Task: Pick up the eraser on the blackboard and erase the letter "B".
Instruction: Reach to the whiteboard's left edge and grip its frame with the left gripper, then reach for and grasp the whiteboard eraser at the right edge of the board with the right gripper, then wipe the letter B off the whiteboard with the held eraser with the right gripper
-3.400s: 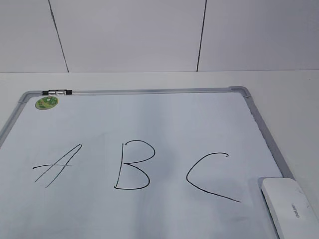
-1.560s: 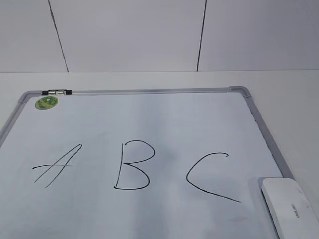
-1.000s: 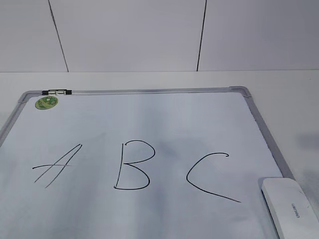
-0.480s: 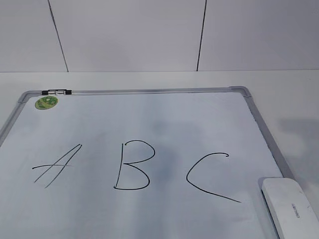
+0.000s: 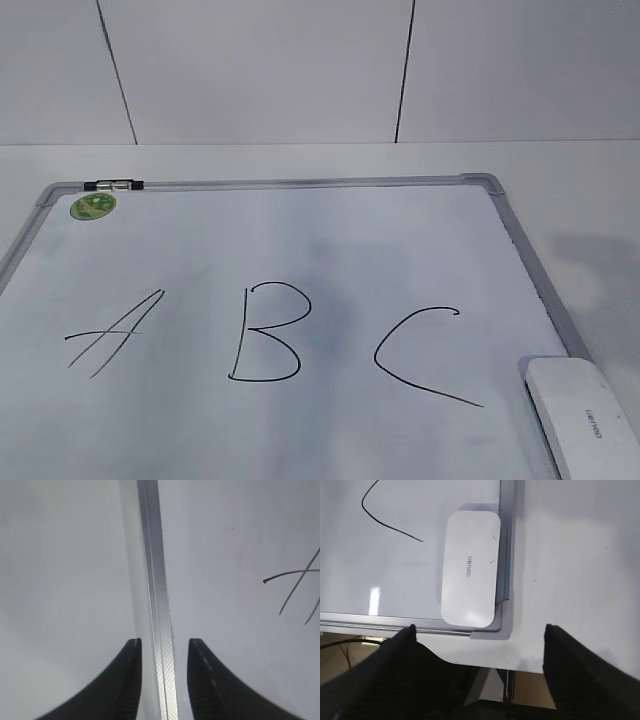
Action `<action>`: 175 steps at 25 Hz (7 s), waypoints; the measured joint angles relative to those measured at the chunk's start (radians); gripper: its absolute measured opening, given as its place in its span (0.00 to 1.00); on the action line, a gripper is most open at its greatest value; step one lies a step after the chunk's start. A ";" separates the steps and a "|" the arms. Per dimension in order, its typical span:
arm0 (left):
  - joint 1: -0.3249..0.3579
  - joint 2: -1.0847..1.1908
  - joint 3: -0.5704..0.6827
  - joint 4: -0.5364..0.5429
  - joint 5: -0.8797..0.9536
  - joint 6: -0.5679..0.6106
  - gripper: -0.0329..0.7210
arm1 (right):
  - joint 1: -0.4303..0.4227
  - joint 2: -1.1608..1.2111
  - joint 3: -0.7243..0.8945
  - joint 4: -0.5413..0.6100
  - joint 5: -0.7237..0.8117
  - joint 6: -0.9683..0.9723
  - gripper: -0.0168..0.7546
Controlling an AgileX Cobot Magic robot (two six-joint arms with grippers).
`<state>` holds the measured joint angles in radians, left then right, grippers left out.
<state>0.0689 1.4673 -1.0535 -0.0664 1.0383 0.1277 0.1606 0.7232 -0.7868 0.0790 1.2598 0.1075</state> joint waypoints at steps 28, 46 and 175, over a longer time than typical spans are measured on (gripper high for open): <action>0.069 0.365 -0.082 -0.079 -0.097 0.131 0.36 | 0.000 0.021 0.000 0.033 -0.003 0.036 0.78; 0.069 0.414 -0.088 -0.100 -0.132 0.136 0.36 | 0.000 0.030 0.000 0.033 -0.005 0.037 0.78; 0.069 0.435 -0.100 -0.124 -0.116 0.130 0.09 | 0.179 0.835 -0.007 -0.088 -0.315 0.300 0.78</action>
<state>0.1378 1.9022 -1.1533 -0.1901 0.9221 0.2577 0.3392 1.5587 -0.7935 -0.0093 0.9446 0.4072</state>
